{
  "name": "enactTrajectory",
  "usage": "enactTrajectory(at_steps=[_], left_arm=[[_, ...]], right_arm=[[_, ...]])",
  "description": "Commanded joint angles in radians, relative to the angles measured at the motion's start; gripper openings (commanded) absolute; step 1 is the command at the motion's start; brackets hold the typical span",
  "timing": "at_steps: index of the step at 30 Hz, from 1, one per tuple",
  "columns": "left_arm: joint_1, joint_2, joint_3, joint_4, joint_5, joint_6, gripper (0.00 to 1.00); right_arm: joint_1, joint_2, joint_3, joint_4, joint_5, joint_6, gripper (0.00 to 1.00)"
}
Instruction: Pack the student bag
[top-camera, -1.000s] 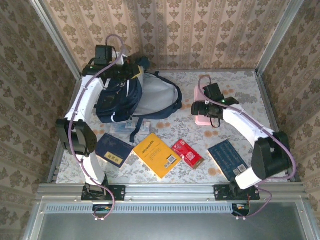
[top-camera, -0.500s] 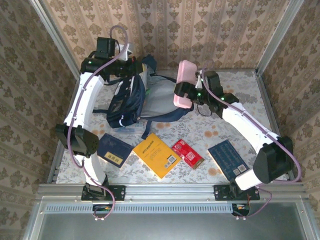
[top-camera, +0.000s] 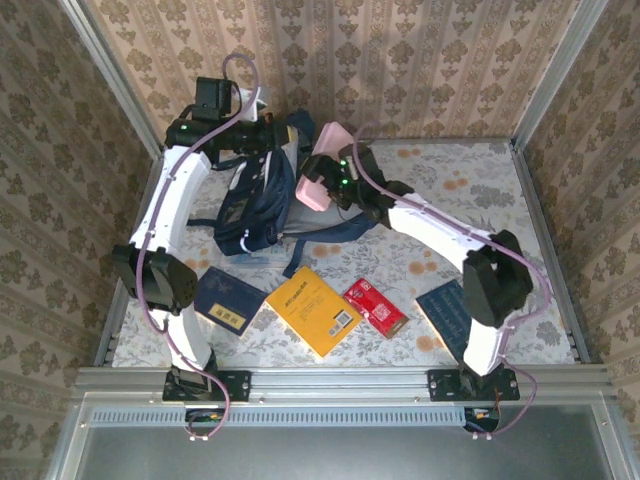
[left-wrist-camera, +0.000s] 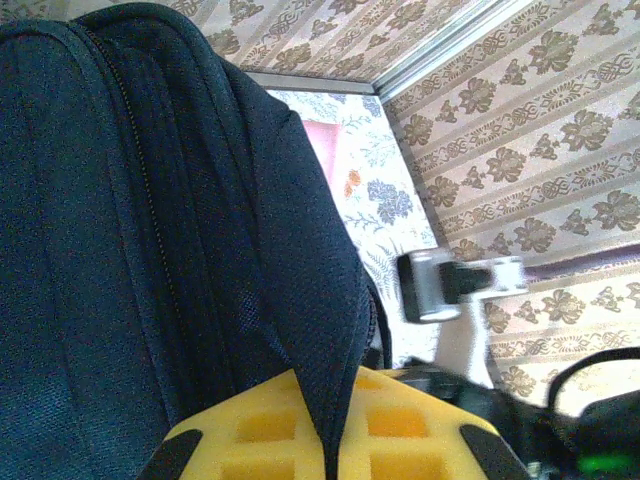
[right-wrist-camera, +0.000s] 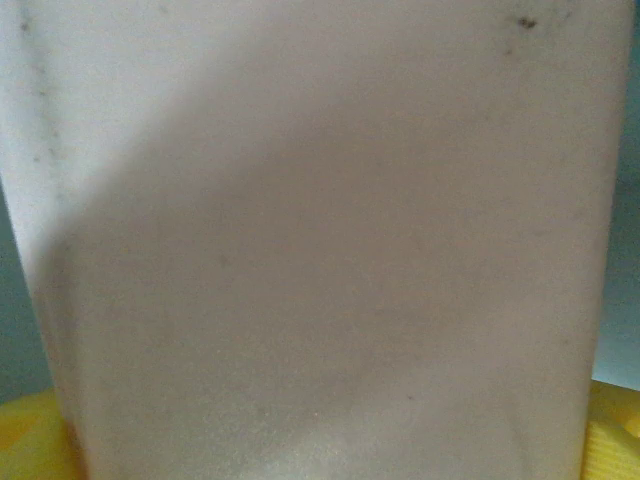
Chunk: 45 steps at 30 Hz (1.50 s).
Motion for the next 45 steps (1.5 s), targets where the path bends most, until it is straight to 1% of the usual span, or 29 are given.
enactTrajectory(at_steps=[1, 5, 8, 9, 10, 12, 13, 14, 17, 19, 28, 30, 32, 34, 35, 37, 40, 41, 43, 45], left_arm=[[0.002, -0.064, 0.041, 0.175, 0.082, -0.015, 0.0], [0.006, -0.06, 0.082, 0.154, 0.078, -0.011, 0.0], [0.013, -0.056, 0.106, 0.143, 0.078, -0.011, 0.0], [0.016, -0.057, 0.109, 0.141, 0.076, -0.012, 0.0], [0.021, -0.058, 0.11, 0.141, 0.079, -0.015, 0.0], [0.028, -0.059, 0.112, 0.141, 0.079, -0.019, 0.0], [0.033, -0.061, 0.111, 0.142, 0.08, -0.023, 0.0], [0.038, -0.061, 0.107, 0.143, 0.083, -0.026, 0.0], [0.053, -0.063, 0.101, 0.153, 0.087, -0.044, 0.0], [0.062, -0.064, 0.098, 0.162, 0.092, -0.055, 0.0], [0.083, -0.063, 0.092, 0.179, 0.104, -0.077, 0.0], [0.083, -0.063, 0.093, 0.183, 0.107, -0.08, 0.0], [0.083, -0.066, 0.093, 0.182, 0.107, -0.077, 0.0], [0.085, -0.069, 0.091, 0.181, 0.109, -0.076, 0.0], [0.085, -0.071, 0.09, 0.181, 0.109, -0.076, 0.0], [0.085, -0.073, 0.088, 0.185, 0.111, -0.08, 0.0], [0.084, -0.073, 0.082, 0.193, 0.118, -0.086, 0.0], [0.085, -0.074, 0.079, 0.195, 0.119, -0.086, 0.0], [0.085, -0.076, 0.071, 0.201, 0.122, -0.088, 0.0], [0.085, -0.076, 0.063, 0.206, 0.122, -0.091, 0.0]], right_arm=[[0.023, 0.067, 0.087, 0.051, 0.101, 0.107, 0.8], [0.033, 0.174, 0.161, 0.019, 0.101, 0.148, 0.85], [0.033, 0.245, 0.185, 0.093, 0.043, 0.147, 0.91], [0.033, 0.269, 0.219, 0.09, 0.012, 0.129, 0.93], [0.035, 0.304, 0.28, 0.069, -0.026, 0.089, 0.99], [0.039, 0.368, 0.422, -0.022, -0.109, -0.01, 1.0], [0.045, 0.389, 0.483, -0.095, -0.12, -0.055, 1.0], [0.049, 0.395, 0.511, -0.129, -0.121, -0.097, 1.0], [0.052, 0.365, 0.484, -0.126, -0.115, -0.146, 1.0], [0.047, 0.341, 0.438, -0.087, -0.124, -0.153, 1.0], [0.027, 0.251, 0.326, 0.002, -0.207, -0.202, 1.0], [0.023, 0.23, 0.305, 0.002, -0.197, -0.218, 0.99], [0.019, 0.202, 0.284, -0.032, -0.147, -0.245, 0.94], [0.016, 0.177, 0.276, -0.103, -0.052, -0.262, 0.87], [0.016, 0.166, 0.284, -0.162, 0.02, -0.261, 0.8], [0.017, 0.165, 0.311, -0.256, 0.13, -0.256, 0.6], [0.018, 0.198, 0.39, -0.377, 0.21, -0.284, 0.36], [0.018, 0.214, 0.415, -0.402, 0.218, -0.292, 0.31], [0.018, 0.243, 0.454, -0.446, 0.255, -0.288, 0.29], [0.018, 0.274, 0.494, -0.484, 0.319, -0.296, 0.3]])
